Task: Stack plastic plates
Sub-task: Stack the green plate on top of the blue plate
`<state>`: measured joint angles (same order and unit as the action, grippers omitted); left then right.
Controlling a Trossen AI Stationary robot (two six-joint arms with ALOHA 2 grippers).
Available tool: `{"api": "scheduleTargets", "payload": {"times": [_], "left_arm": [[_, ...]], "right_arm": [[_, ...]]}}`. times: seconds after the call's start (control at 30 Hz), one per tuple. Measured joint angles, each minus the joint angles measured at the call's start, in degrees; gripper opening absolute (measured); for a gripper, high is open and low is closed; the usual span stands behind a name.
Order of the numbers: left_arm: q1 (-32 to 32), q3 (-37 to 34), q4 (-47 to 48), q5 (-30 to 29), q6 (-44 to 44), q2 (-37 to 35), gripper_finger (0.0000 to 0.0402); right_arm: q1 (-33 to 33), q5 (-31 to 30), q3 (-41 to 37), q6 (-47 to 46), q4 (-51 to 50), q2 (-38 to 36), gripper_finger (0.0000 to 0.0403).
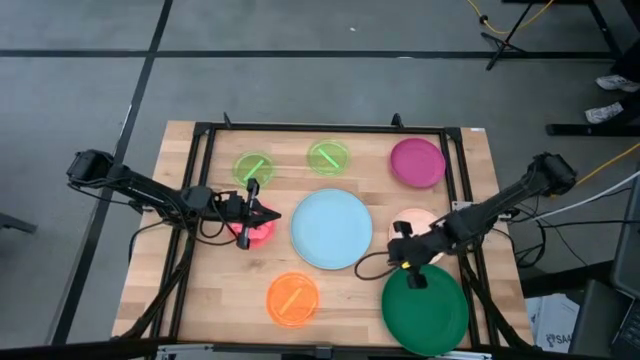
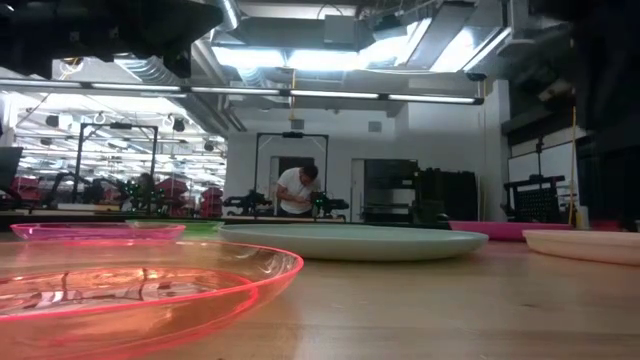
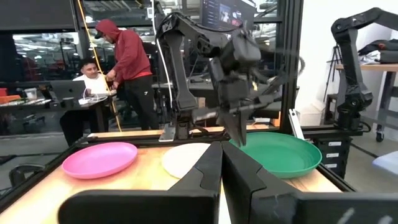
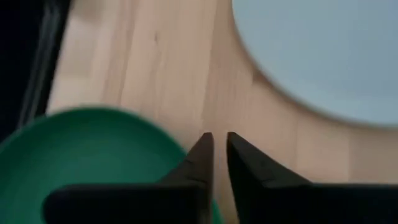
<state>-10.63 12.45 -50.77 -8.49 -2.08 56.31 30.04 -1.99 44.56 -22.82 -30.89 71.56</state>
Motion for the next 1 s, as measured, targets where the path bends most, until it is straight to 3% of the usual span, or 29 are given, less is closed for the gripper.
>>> {"api": "scheduleTargets", "payload": {"times": [0.2, 0.4, 0.8, 1.0], "left_arm": [[0.0, 0.0, 0.0, 0.0, 0.0, 0.0, 0.0004], [0.0, 0.0, 0.1, 0.0, 0.0, 0.0, 0.0004], [0.0, 0.0, 0.2, 0.0, 0.0, 0.0, 0.0004], [0.0, 0.0, 0.2, 0.0, 0.0, 0.0, 0.0004]], "right_arm": [[0.0, 6.0, 0.0, -0.5, -1.8, 6.2, 0.0126], [0.0, 5.7, 0.0, 6.2, -1.8, 10.1, 0.016], [0.0, 8.5, -0.1, 7.6, 0.6, 15.4, 0.016], [-0.1, 9.1, -0.1, 8.3, 2.4, 15.8, 0.0107]]}}
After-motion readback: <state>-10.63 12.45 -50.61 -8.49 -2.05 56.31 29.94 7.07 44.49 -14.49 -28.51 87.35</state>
